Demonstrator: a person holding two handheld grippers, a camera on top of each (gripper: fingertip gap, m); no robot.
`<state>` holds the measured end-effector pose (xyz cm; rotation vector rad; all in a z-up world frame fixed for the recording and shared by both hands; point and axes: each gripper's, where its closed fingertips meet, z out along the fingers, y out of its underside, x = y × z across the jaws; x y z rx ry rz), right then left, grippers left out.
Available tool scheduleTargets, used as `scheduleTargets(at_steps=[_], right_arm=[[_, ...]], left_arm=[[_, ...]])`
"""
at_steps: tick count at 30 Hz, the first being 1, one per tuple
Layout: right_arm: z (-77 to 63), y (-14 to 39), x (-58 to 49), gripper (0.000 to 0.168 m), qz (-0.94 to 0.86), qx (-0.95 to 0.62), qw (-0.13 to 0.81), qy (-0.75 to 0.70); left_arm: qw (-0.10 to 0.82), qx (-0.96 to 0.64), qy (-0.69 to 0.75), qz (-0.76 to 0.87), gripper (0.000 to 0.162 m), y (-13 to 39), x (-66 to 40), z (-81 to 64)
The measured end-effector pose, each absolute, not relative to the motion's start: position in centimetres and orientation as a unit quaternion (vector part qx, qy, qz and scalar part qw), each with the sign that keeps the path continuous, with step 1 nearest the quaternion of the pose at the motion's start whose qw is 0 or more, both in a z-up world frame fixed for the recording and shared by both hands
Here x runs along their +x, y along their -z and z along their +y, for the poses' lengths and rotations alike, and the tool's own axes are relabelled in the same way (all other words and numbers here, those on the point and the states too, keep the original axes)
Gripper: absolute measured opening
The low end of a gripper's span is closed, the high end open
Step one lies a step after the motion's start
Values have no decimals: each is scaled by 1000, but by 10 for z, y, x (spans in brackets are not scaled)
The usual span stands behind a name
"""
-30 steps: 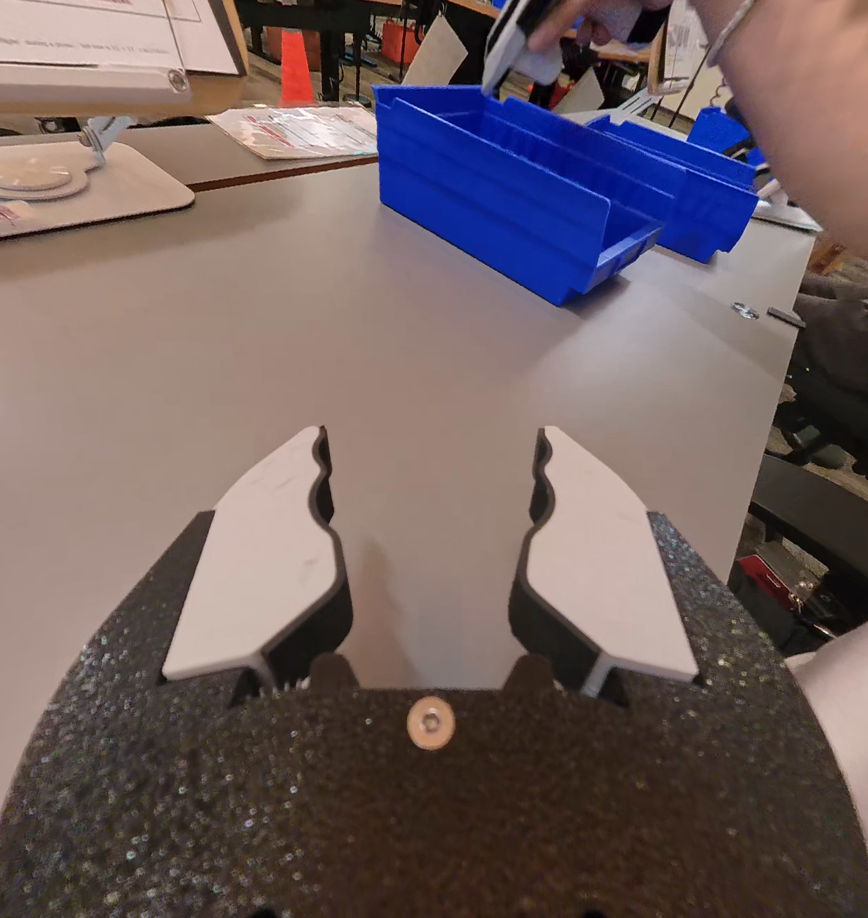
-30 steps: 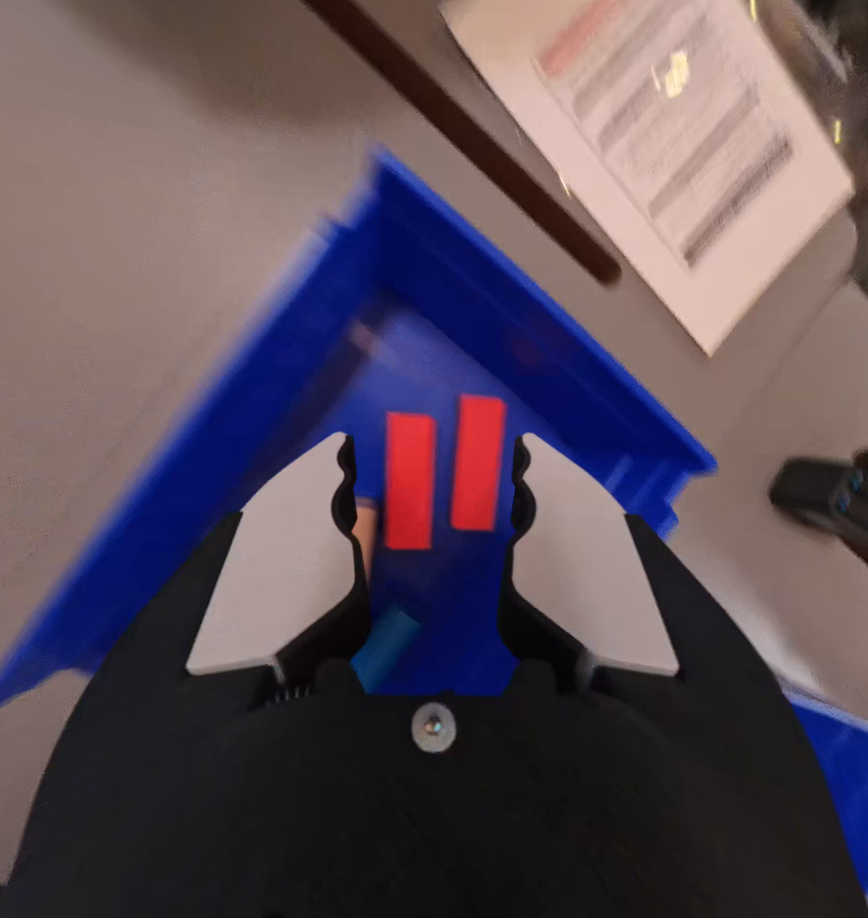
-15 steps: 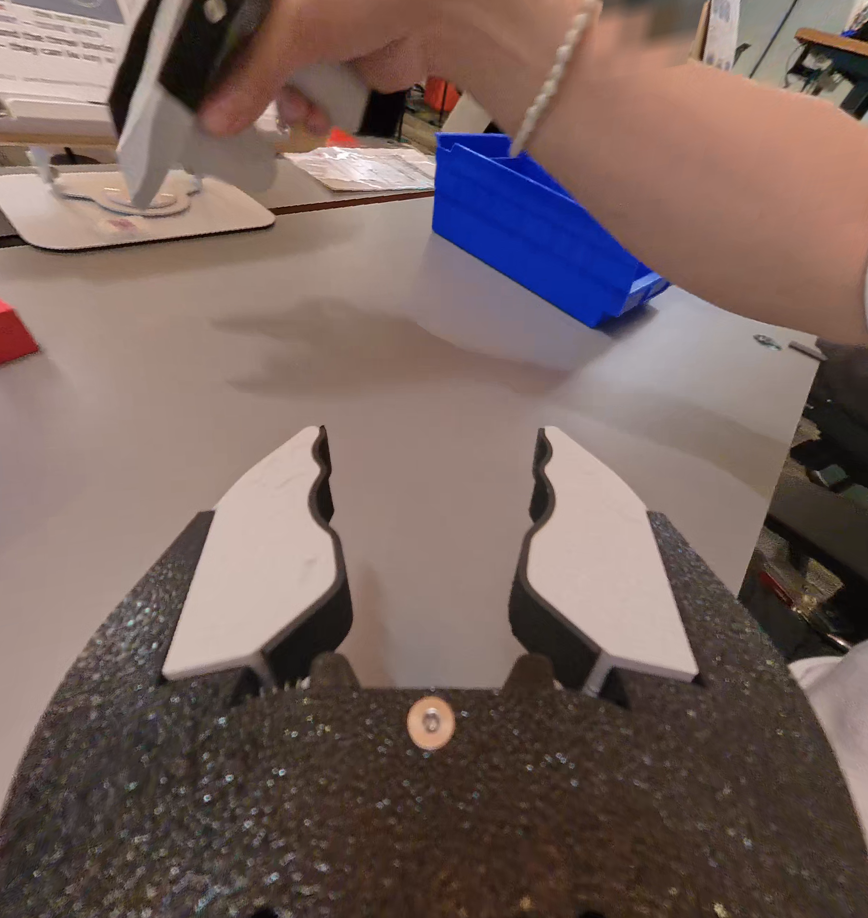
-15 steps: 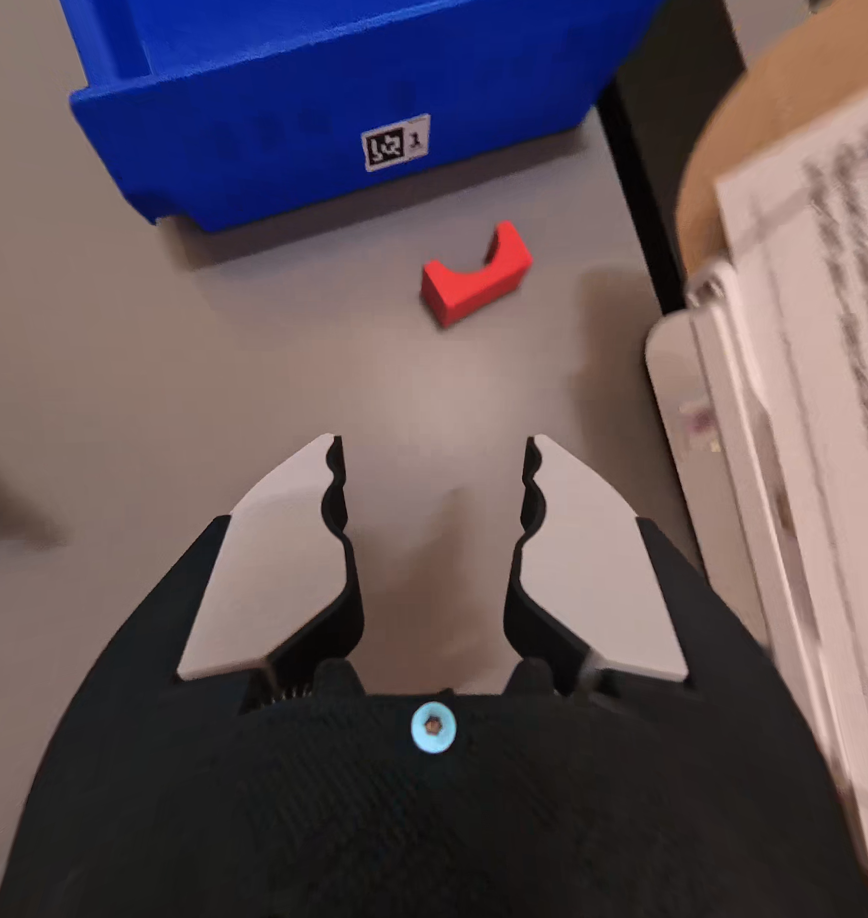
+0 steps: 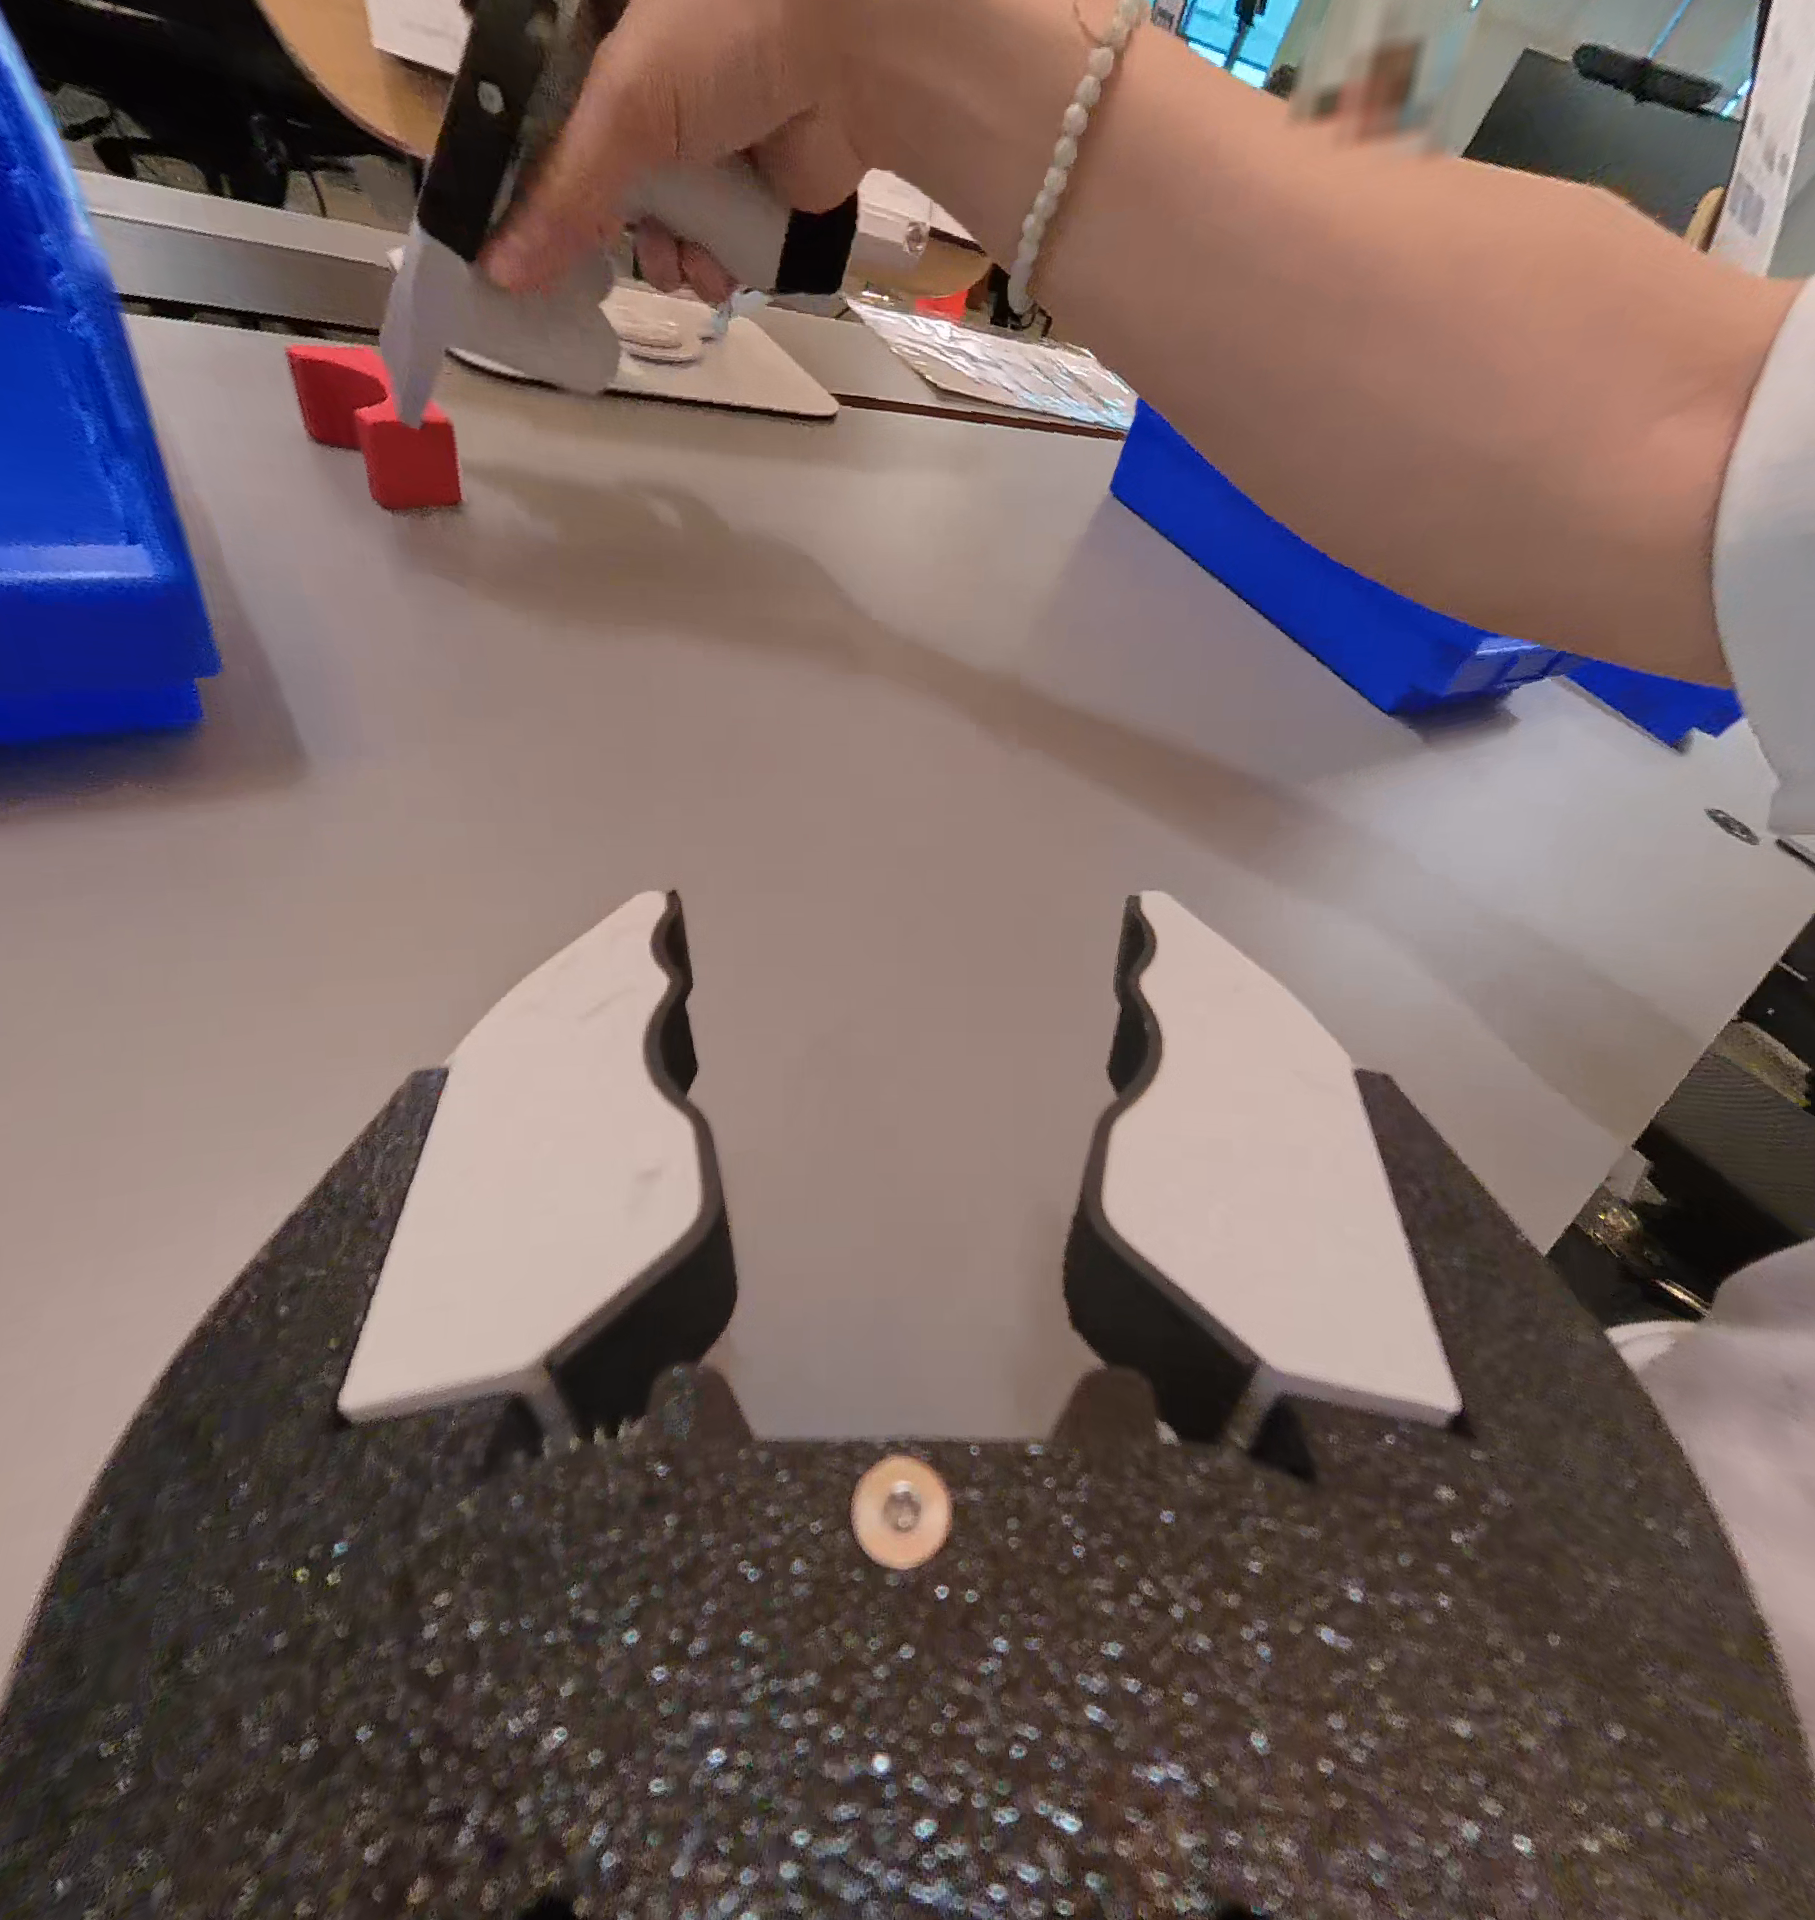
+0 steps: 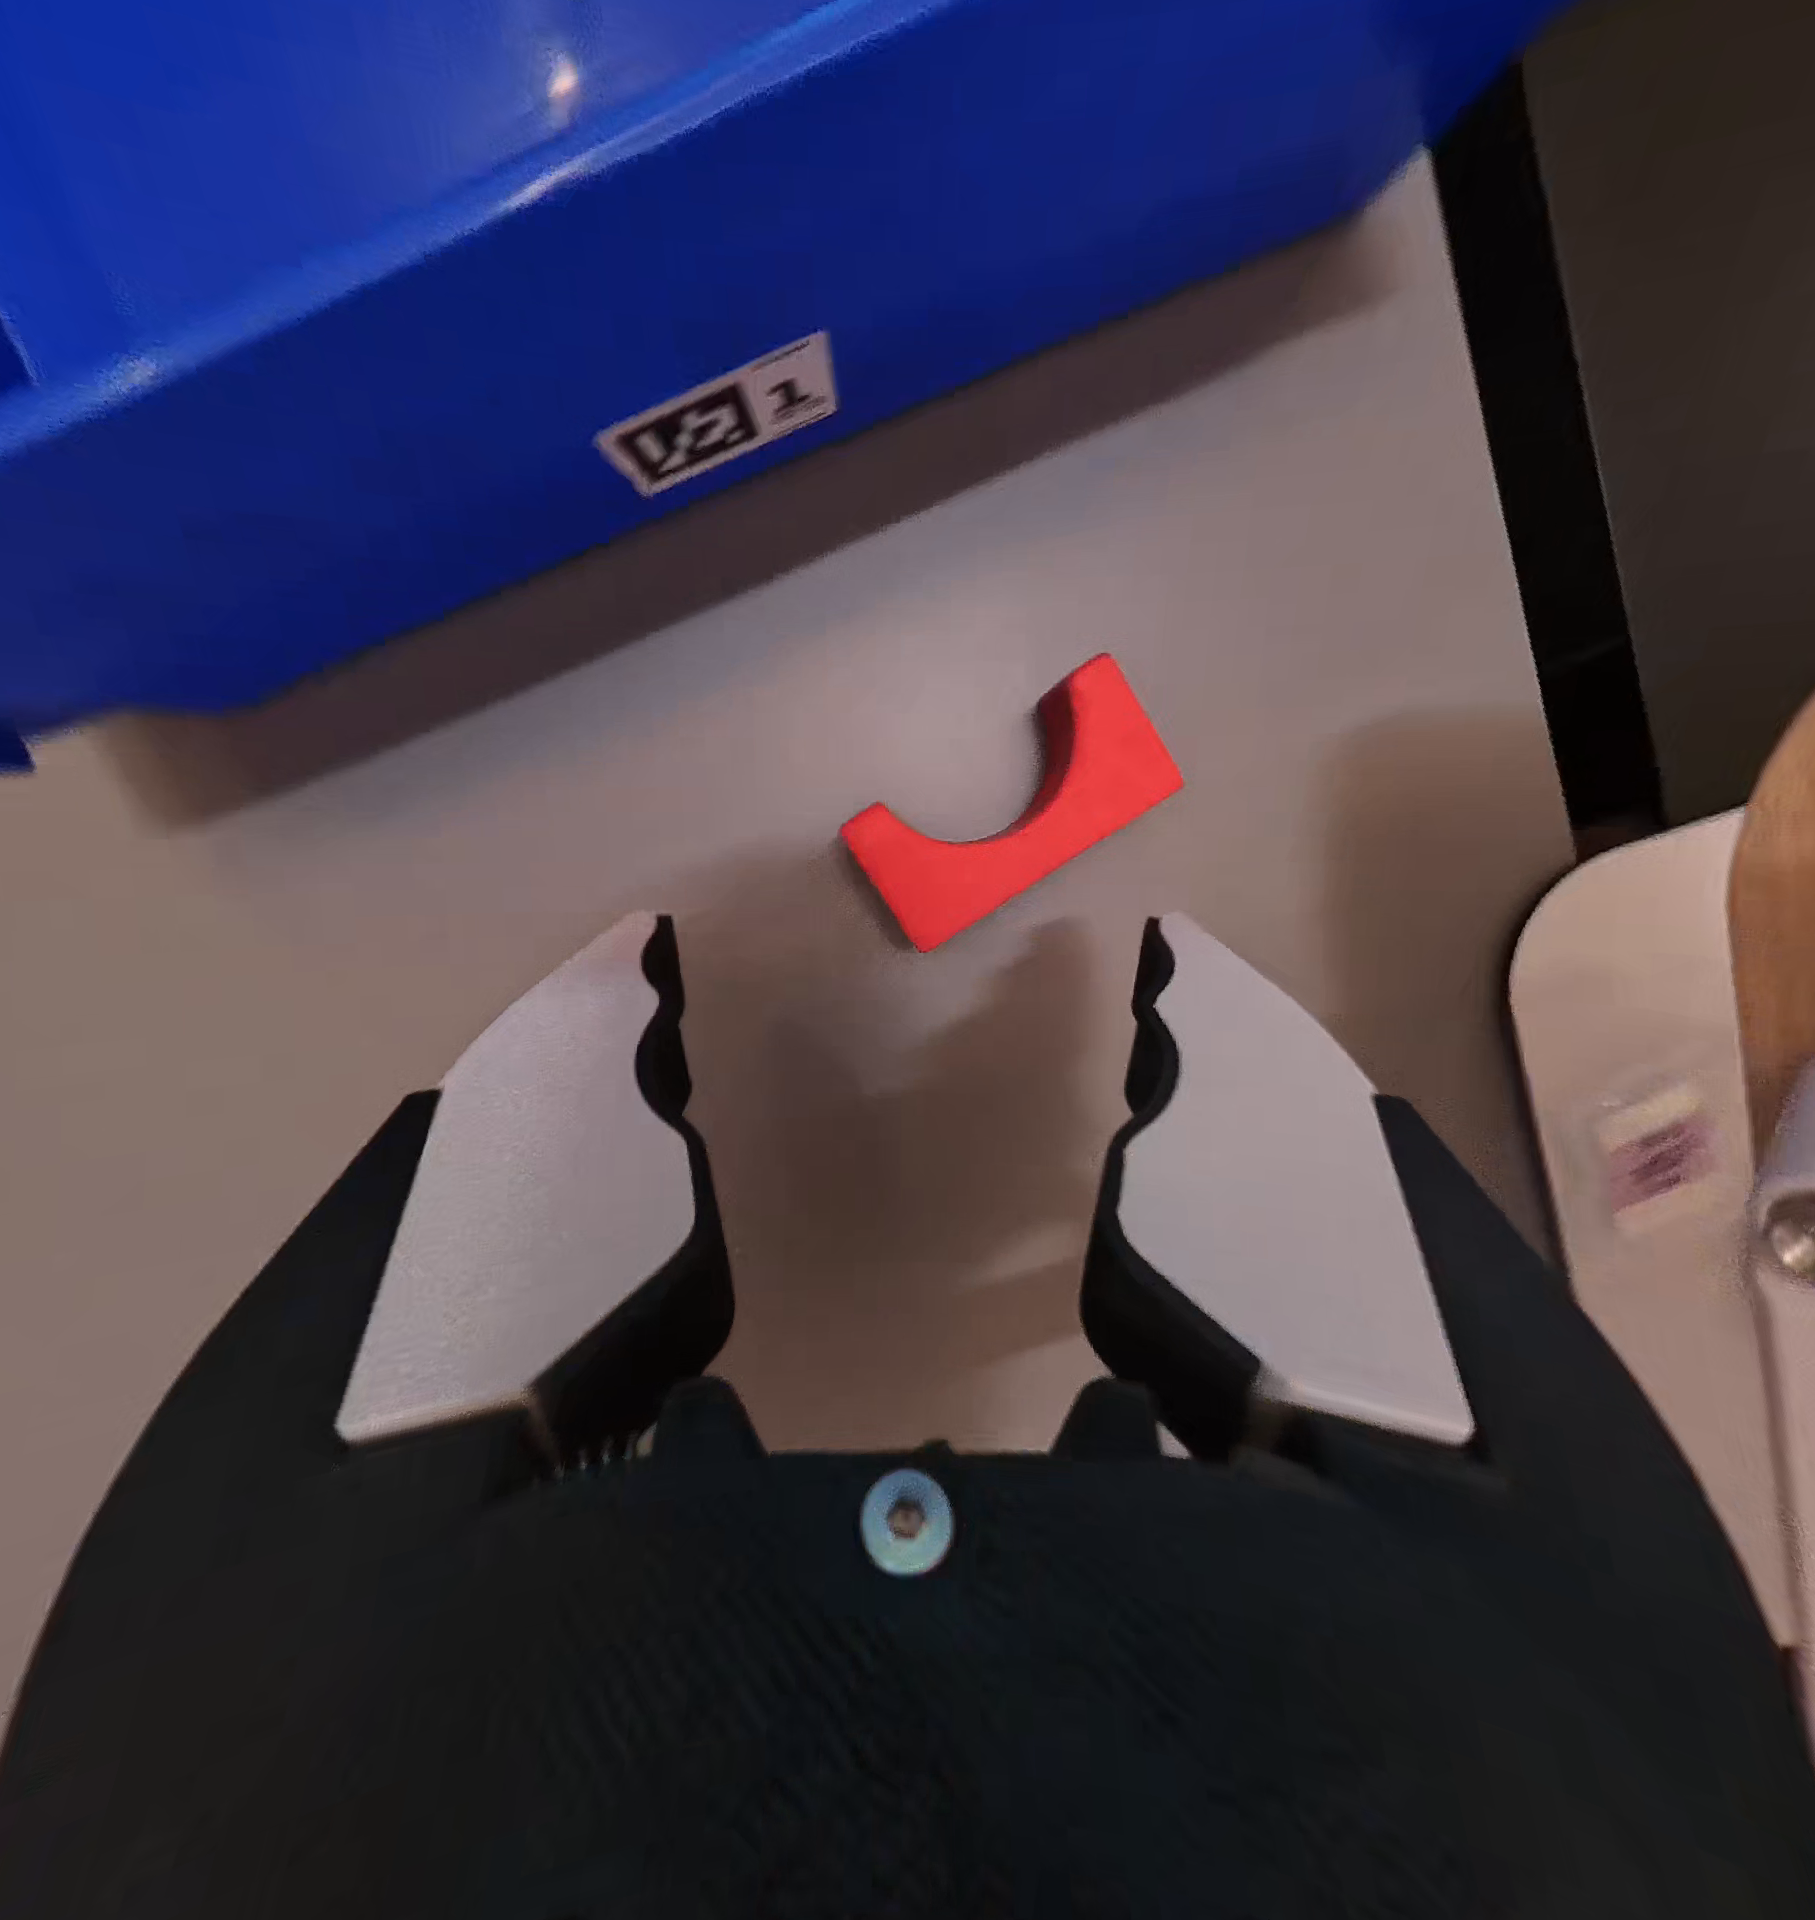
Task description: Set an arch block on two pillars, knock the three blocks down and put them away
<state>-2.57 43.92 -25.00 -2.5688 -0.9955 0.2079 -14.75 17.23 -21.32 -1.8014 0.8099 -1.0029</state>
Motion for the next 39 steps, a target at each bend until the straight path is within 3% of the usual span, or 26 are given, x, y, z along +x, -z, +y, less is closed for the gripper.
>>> scheduleTargets(at_steps=[1,10,16,22,30,34,39], right_arm=[[441,248,-26,85,-327,-922,191,-85],[474,241,-19,69,-138,-961,221,-96],[473,269,-10,64,-83,-978,180,-67],[472,289,-14,23,-75,-980,165,-80],[475,285,-16,16,-117,-977,168,-58],[465,266,-26,16,-158,-964,193,-87],[425,202,-14,16,-232,-935,243,-115]], left_arm=[[449,-729,403,324,78,214,-151,172],[466,-726,407,300,78,205,-171,170],[478,-715,408,306,78,196,-184,163],[490,-715,405,292,78,190,-204,162],[487,-731,396,270,78,187,-212,170],[496,-731,381,273,77,185,-208,171],[480,-732,400,270,77,187,-189,173]])
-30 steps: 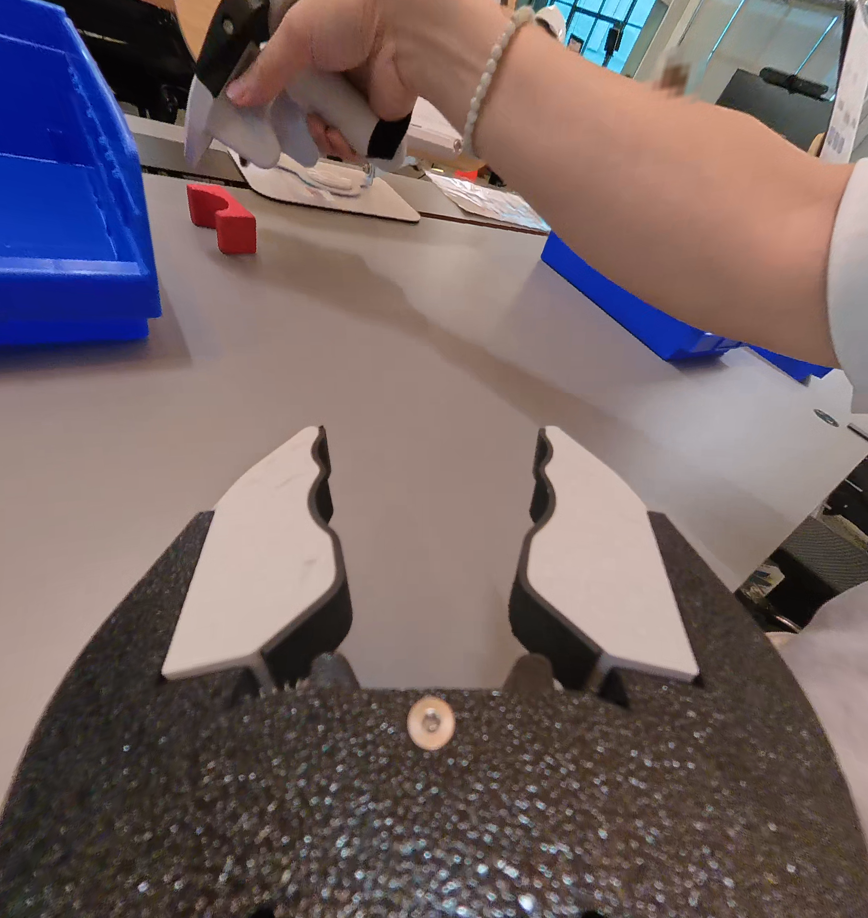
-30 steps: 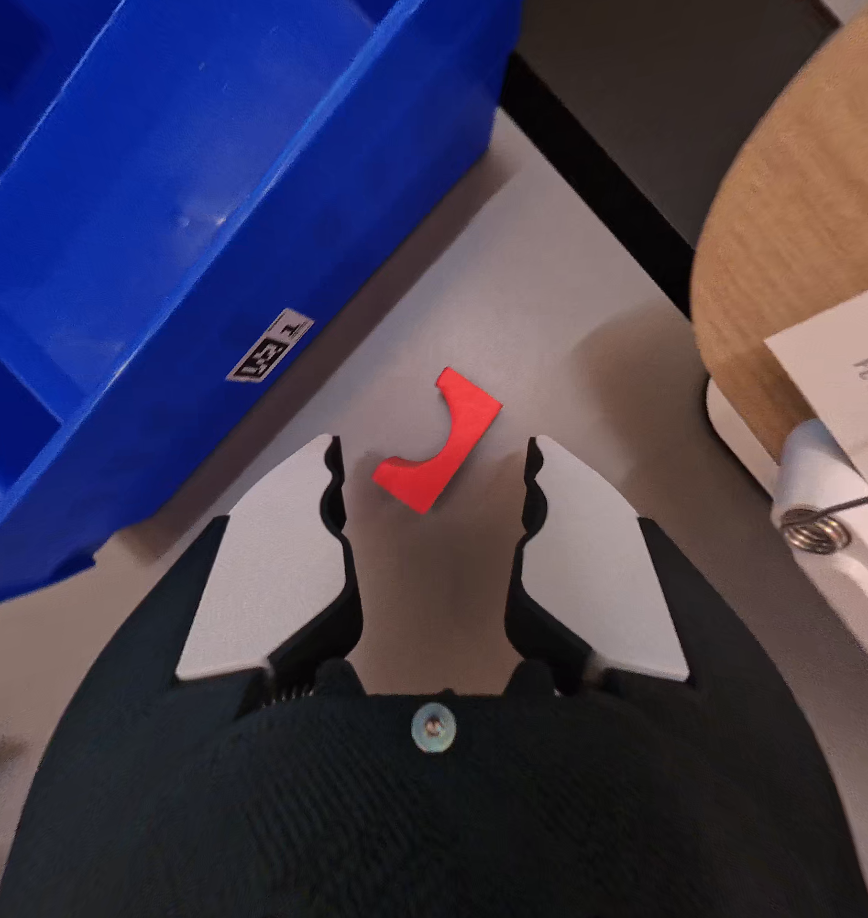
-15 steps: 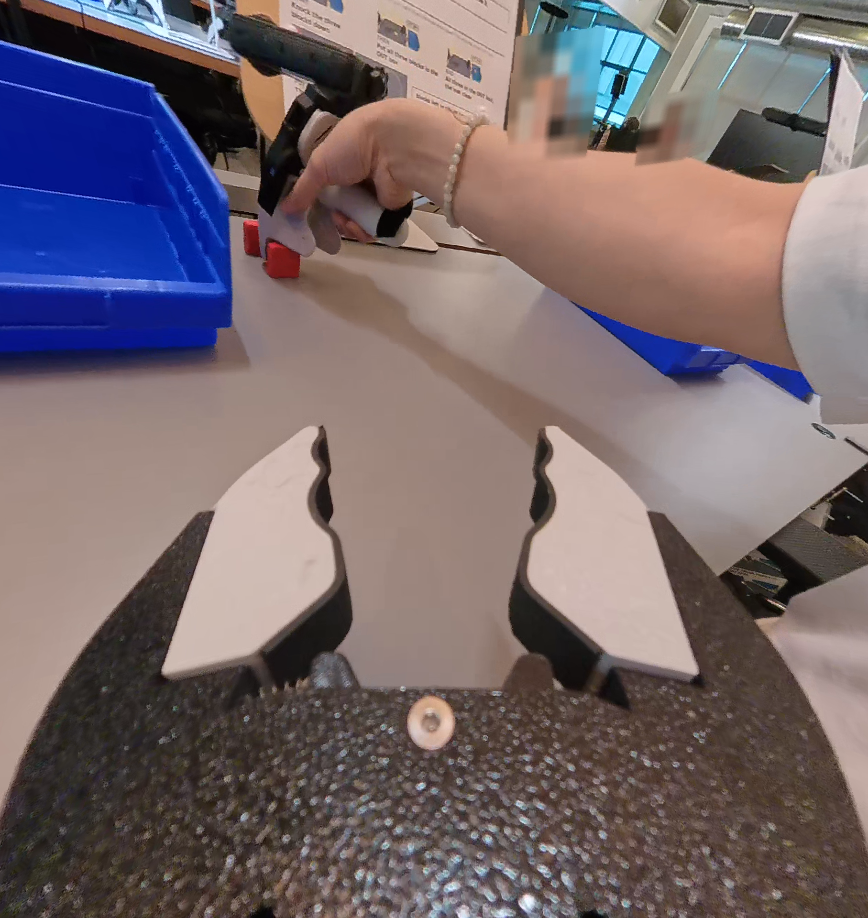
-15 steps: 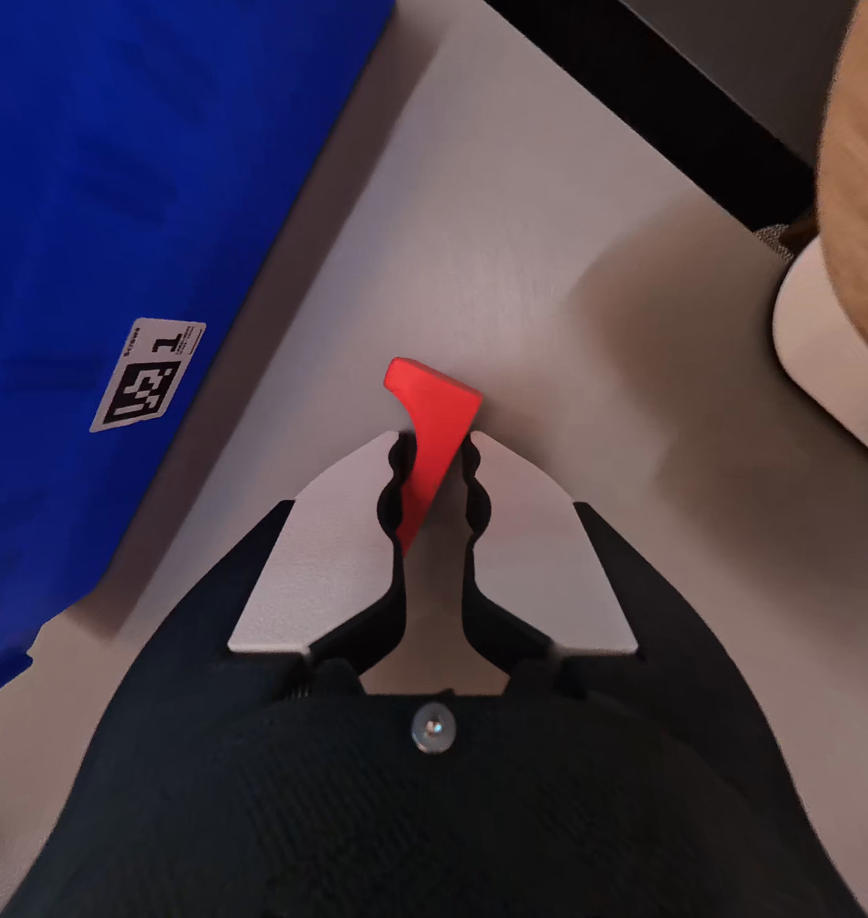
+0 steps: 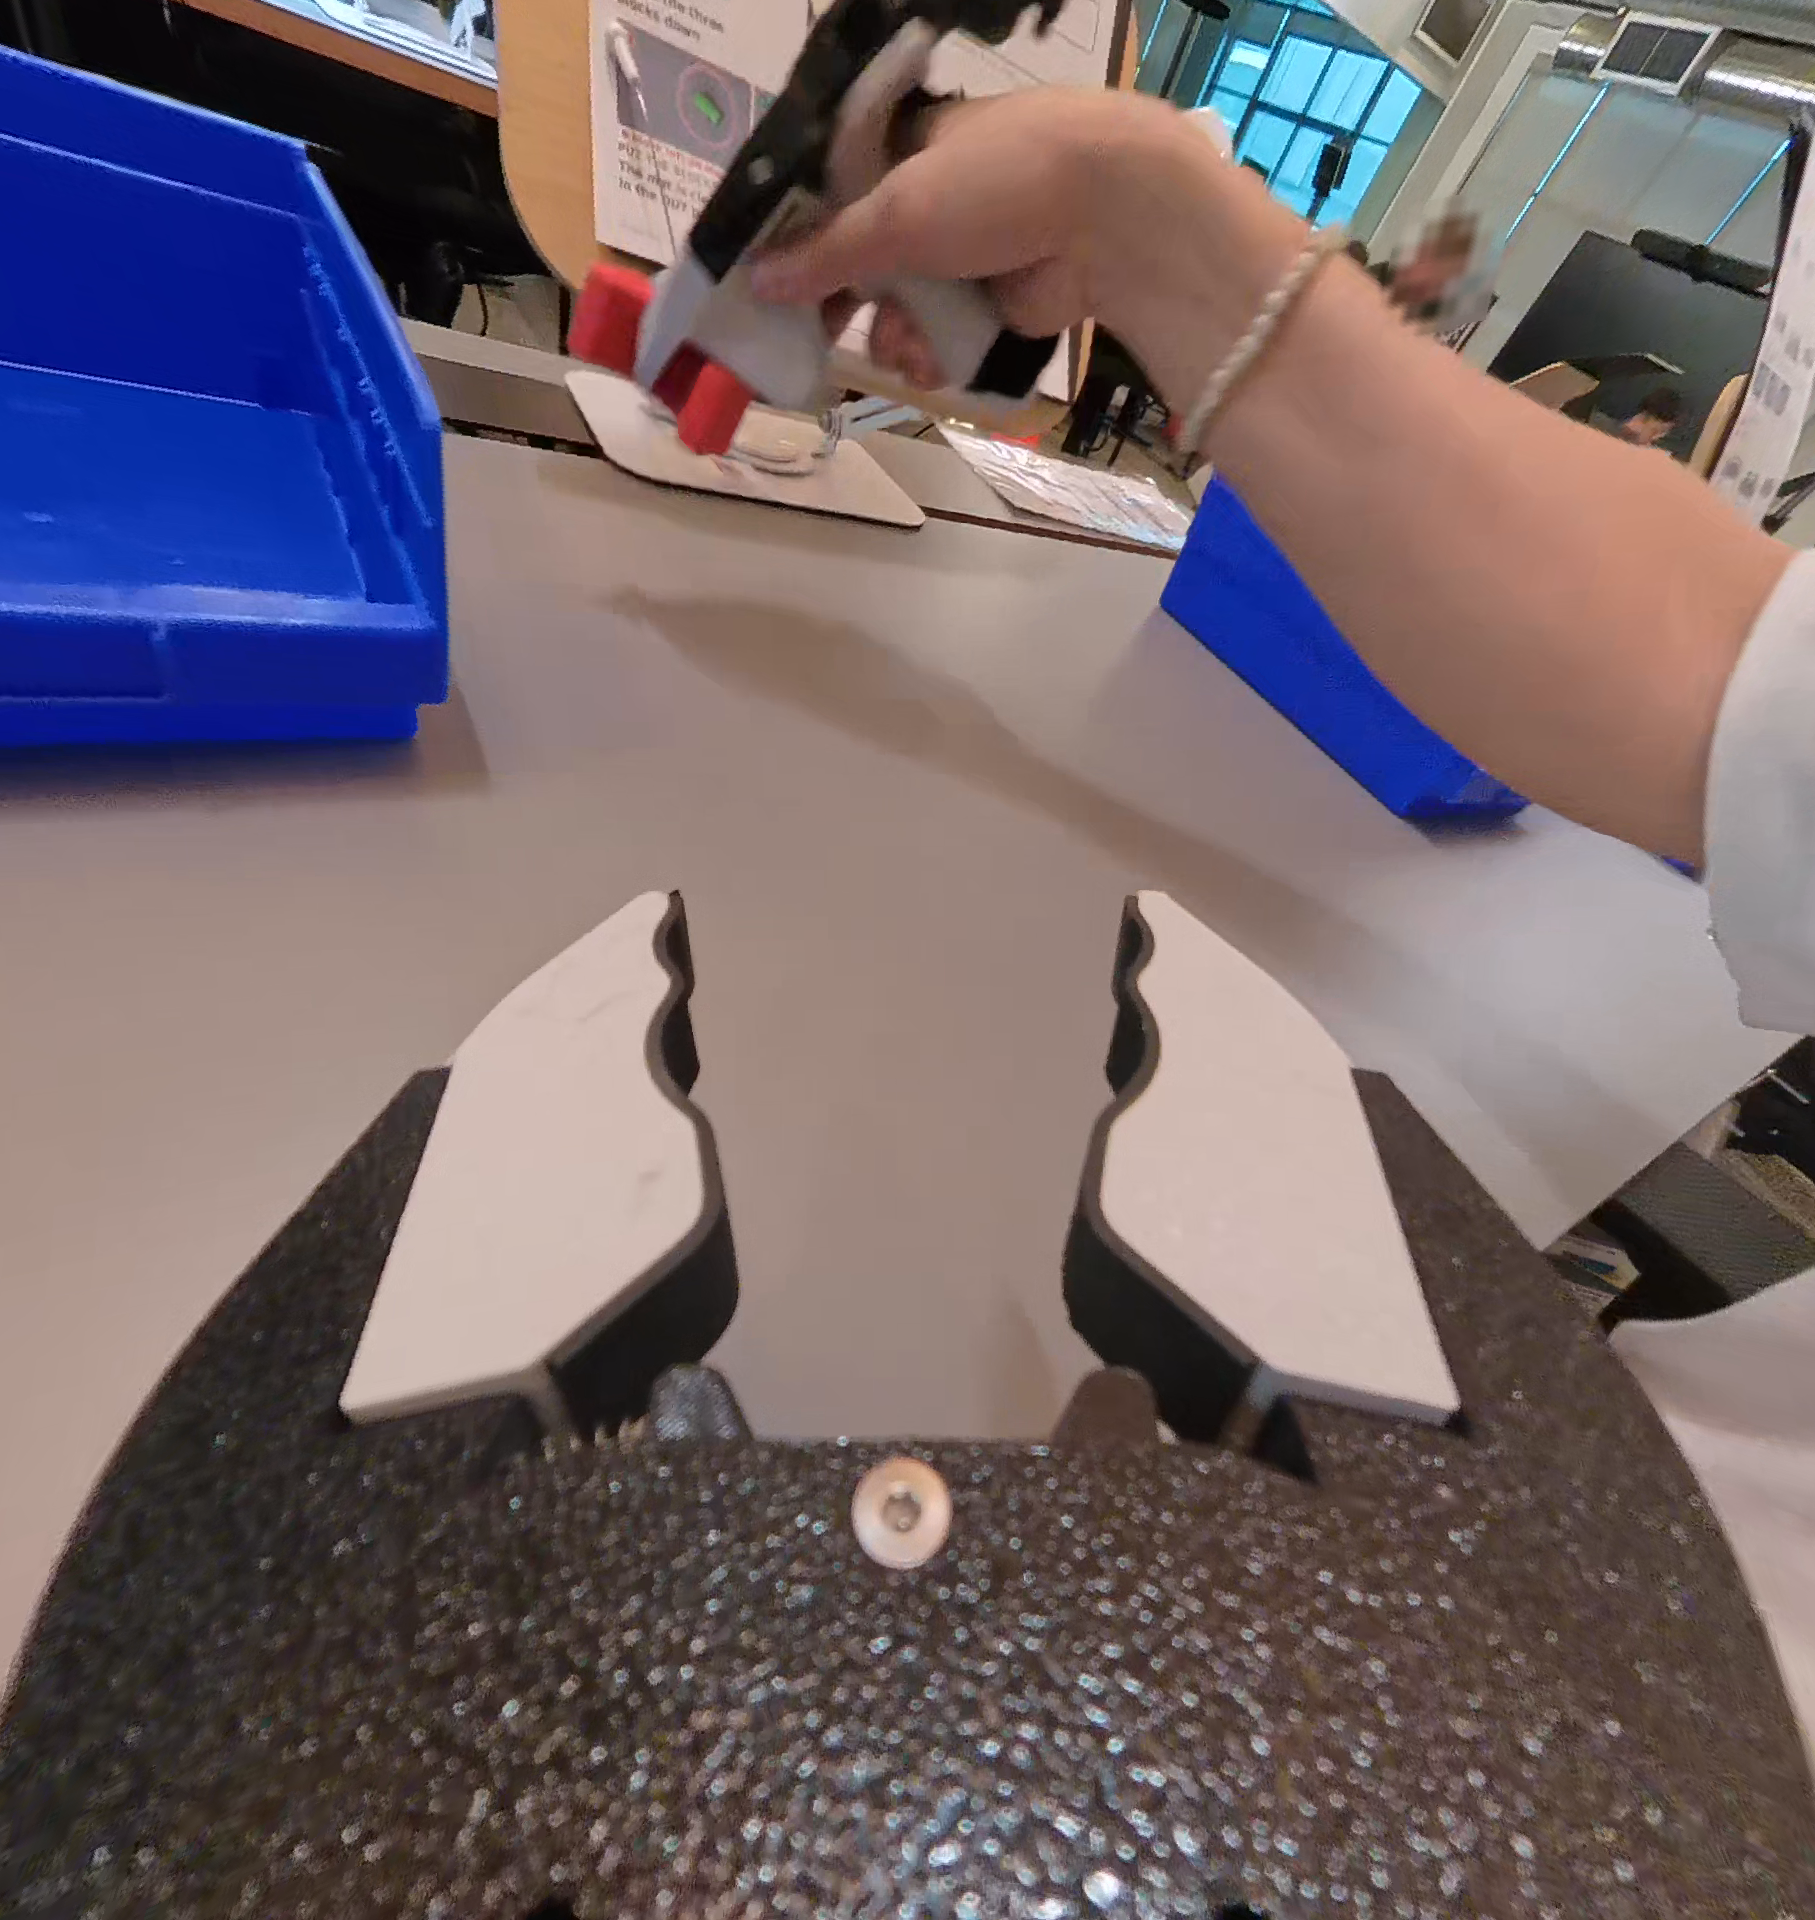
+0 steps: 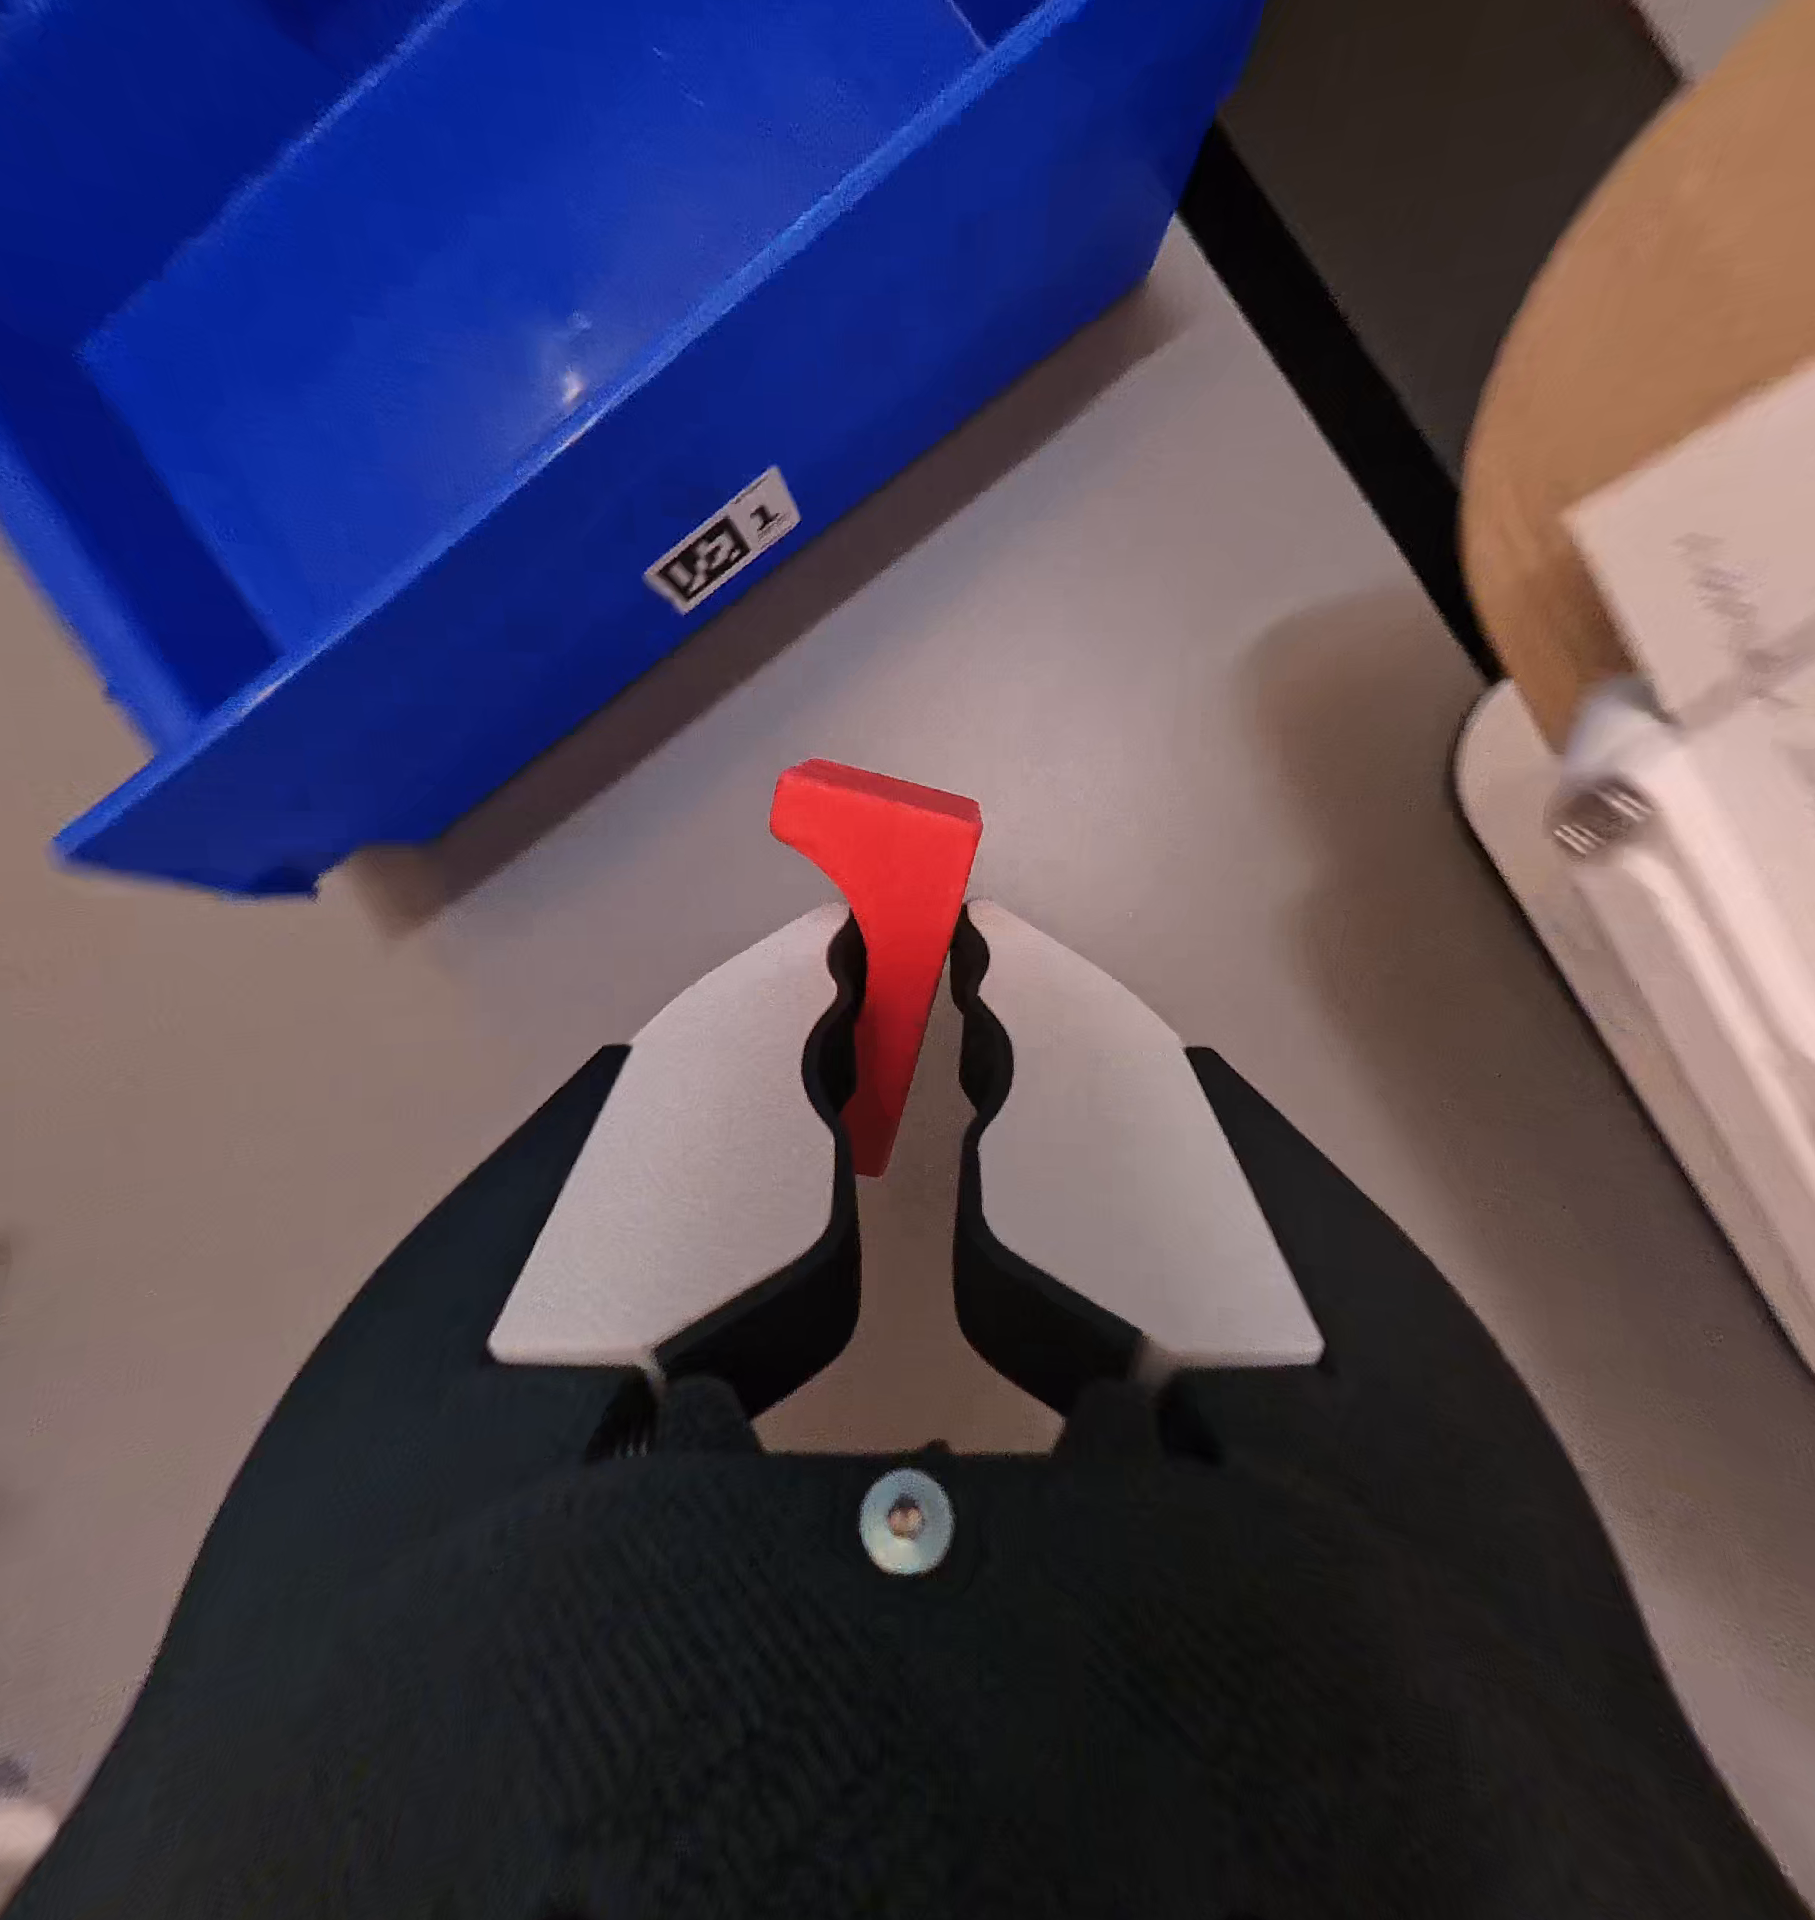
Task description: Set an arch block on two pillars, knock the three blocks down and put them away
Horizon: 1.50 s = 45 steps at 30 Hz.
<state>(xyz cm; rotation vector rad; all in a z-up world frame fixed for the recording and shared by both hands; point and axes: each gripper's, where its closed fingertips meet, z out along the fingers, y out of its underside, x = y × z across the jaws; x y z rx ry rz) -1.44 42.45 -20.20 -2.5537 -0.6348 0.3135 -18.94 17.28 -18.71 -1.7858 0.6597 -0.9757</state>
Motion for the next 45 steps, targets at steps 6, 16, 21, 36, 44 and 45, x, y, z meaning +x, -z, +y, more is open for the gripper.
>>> scheduleTargets(at_steps=[6,16,21,36,44,45], right_arm=[[371,126,91,16,-245,-923,294,-37],[271,114,307,16,-96,-950,296,8],[219,147,376,16,-30,-964,265,18],[168,255,383,16,11,-982,184,-34],[163,280,385,16,29,-990,135,-23],[161,284,384,17,27,-992,124,-18]], left_arm=[[491,-724,401,271,77,178,-165,188],[490,-716,396,299,77,172,-110,208],[485,-718,383,320,78,180,-86,207],[435,-710,385,398,79,190,-13,195],[414,-694,396,437,79,195,22,180],[410,-692,398,441,79,196,26,178]])
